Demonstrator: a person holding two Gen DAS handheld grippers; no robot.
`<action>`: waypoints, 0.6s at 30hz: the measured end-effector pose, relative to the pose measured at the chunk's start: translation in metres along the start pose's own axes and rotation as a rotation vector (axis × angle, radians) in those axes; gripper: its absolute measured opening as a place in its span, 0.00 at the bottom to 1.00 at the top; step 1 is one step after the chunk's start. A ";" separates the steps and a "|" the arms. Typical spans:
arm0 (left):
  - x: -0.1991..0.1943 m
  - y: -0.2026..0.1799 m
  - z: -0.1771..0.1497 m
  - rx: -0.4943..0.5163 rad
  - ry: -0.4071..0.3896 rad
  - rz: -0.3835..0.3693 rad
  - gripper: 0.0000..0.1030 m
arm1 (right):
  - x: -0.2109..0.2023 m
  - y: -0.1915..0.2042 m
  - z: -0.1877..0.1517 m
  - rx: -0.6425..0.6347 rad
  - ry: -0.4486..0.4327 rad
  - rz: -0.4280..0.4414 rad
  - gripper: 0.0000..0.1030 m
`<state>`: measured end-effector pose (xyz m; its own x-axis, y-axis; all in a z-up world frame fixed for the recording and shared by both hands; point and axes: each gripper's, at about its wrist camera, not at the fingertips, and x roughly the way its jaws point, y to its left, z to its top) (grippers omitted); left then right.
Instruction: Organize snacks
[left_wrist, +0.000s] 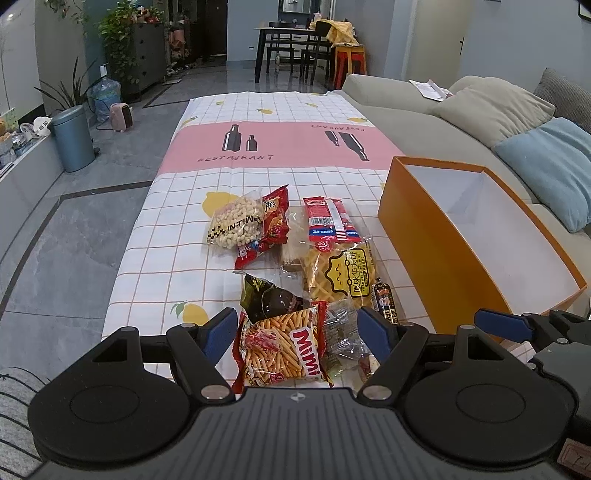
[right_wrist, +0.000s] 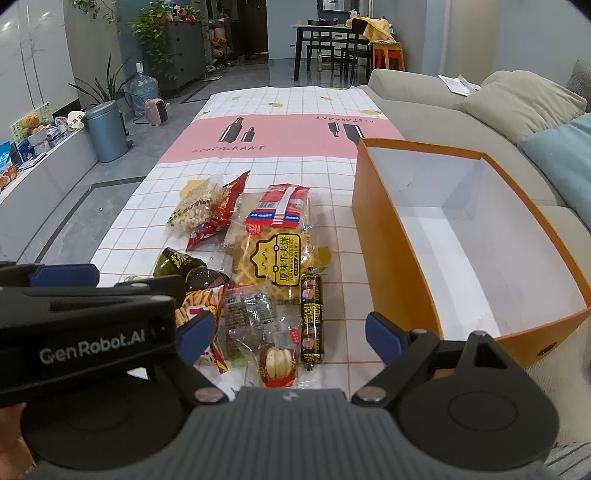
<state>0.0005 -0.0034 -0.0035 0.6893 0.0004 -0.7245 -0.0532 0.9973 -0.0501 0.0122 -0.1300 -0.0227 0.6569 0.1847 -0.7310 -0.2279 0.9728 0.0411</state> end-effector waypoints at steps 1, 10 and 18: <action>0.000 0.000 0.000 0.000 0.000 0.000 0.84 | 0.000 0.000 0.000 0.001 0.000 -0.001 0.84; 0.000 0.001 0.001 0.001 0.002 -0.001 0.84 | 0.000 0.000 0.000 0.000 0.001 0.000 0.84; 0.000 0.000 0.000 -0.001 0.006 -0.003 0.84 | 0.001 0.000 0.000 0.001 0.003 0.000 0.84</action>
<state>0.0007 -0.0030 -0.0037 0.6852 -0.0034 -0.7284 -0.0512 0.9973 -0.0529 0.0124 -0.1300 -0.0233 0.6549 0.1844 -0.7328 -0.2275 0.9729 0.0415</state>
